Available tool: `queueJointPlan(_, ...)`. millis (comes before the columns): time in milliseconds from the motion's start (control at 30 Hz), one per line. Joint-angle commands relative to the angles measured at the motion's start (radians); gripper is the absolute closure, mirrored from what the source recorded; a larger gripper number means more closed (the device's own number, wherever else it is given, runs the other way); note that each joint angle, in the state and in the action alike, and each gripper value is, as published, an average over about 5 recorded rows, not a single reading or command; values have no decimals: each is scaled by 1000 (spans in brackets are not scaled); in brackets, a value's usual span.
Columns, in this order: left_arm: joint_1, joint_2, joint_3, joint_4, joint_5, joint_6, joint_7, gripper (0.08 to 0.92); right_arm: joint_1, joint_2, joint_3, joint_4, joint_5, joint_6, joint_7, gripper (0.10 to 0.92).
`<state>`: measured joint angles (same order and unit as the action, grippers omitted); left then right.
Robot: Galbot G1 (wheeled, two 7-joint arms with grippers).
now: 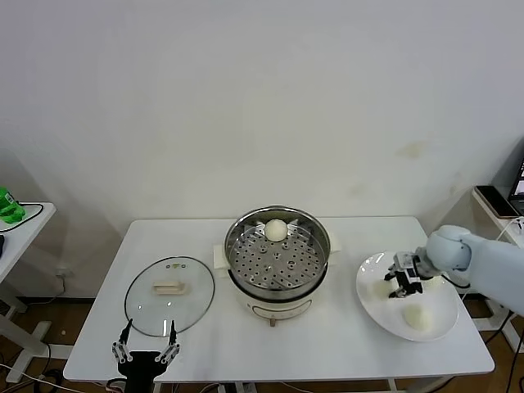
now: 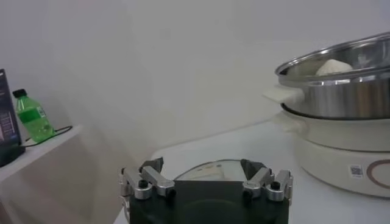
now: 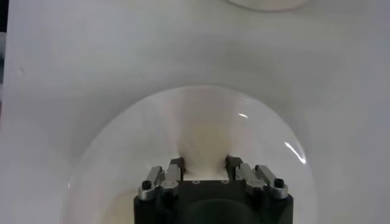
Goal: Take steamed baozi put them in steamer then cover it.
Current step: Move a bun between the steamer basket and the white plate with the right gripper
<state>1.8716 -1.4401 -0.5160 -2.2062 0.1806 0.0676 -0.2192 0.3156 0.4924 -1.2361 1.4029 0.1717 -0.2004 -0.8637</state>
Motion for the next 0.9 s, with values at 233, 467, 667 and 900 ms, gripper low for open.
queueJointPlan(233,-20,18,15,7,0,3,3,177,462,47,-170,86,187,-59,-6,567)
queueJointPlan(467,-29,17,16,14,-1,2,3,177,561,213,-238,118,309,-119,0,565)
queueJointPlan(667,-46,13,14,34,-1,2,3,177,575,367,-254,108,412,-169,23,559)
queueJointPlan(900,-77,10,7,58,-8,4,3,177,501,522,-249,73,503,-232,75,558)
